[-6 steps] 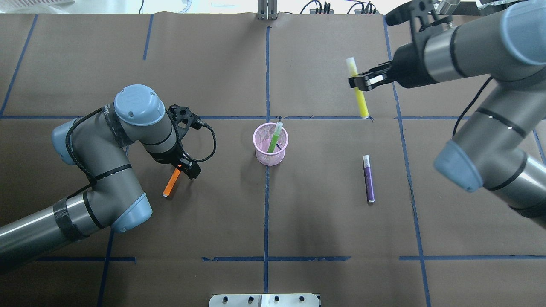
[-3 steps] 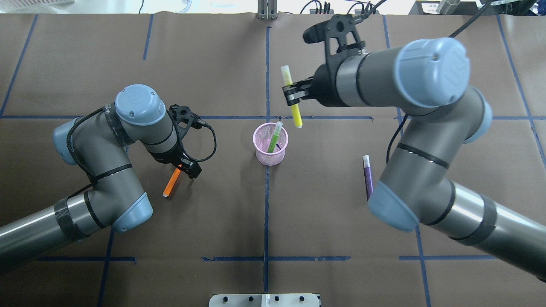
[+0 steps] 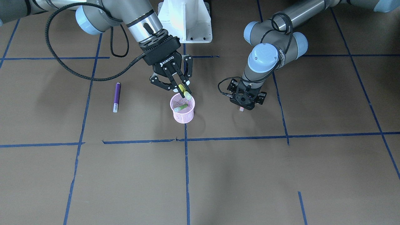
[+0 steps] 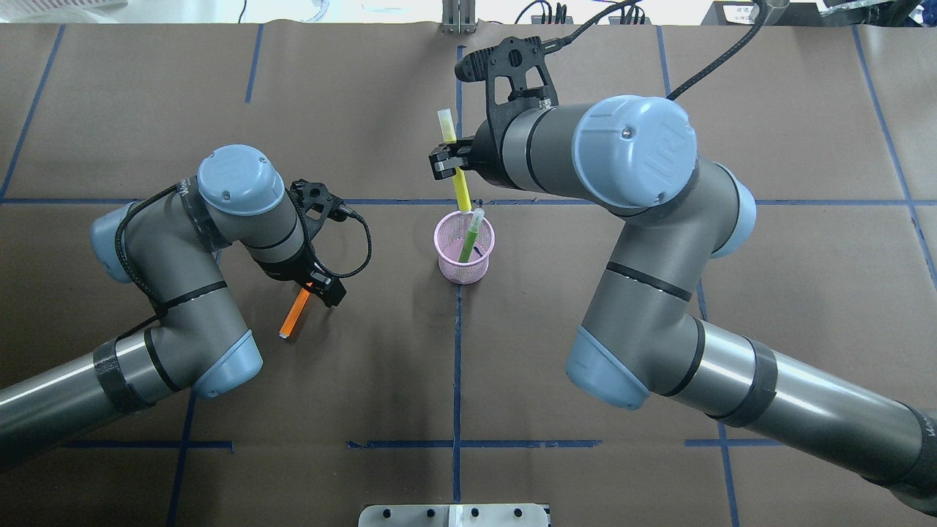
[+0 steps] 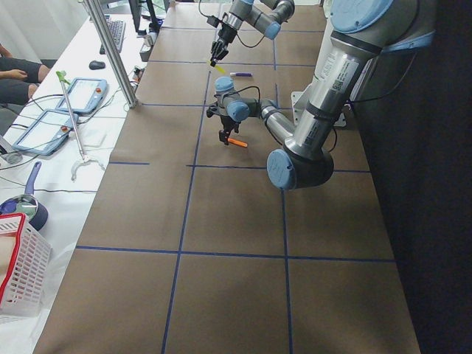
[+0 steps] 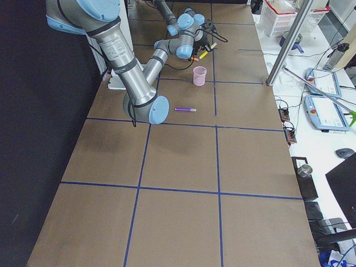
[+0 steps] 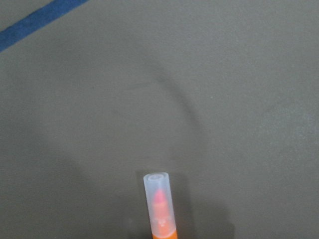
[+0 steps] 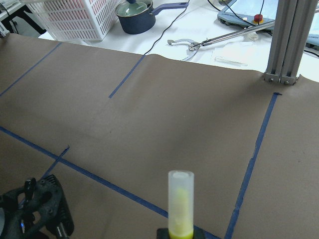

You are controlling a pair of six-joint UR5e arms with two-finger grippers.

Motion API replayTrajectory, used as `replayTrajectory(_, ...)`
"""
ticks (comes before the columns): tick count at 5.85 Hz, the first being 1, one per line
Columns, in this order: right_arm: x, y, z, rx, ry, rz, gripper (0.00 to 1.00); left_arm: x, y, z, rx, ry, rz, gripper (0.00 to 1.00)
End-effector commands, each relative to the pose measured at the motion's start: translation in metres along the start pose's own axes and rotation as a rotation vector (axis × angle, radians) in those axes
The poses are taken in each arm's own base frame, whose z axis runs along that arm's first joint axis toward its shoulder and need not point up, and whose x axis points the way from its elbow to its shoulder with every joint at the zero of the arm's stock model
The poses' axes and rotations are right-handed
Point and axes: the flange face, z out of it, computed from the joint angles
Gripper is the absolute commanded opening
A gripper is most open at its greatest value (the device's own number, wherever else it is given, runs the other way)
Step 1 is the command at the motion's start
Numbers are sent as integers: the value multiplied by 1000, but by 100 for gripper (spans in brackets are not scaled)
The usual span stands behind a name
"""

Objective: Collect pens into pen holder
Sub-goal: 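Carry the yellow highlighter with the right gripper over the cup and lower it in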

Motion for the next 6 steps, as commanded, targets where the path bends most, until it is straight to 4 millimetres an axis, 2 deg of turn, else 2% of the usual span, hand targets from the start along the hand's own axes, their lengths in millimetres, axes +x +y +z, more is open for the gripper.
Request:
replayTrajectory(1, 0, 16, 33, 35, -15, 10, 0, 0, 0, 0, 1, -1, 1, 100)
replayTrajectory(2, 8, 29, 46, 40, -2, 27, 0, 0, 0, 0, 1, -1, 1, 100)
replayTrajectory(4, 17, 67, 59, -10, 15, 16, 0, 0, 0, 1, -1, -2, 2, 100)
replayTrajectory(6, 11, 79, 62, -12, 18, 28, 1, 0, 0, 1, -1, -2, 3, 100)
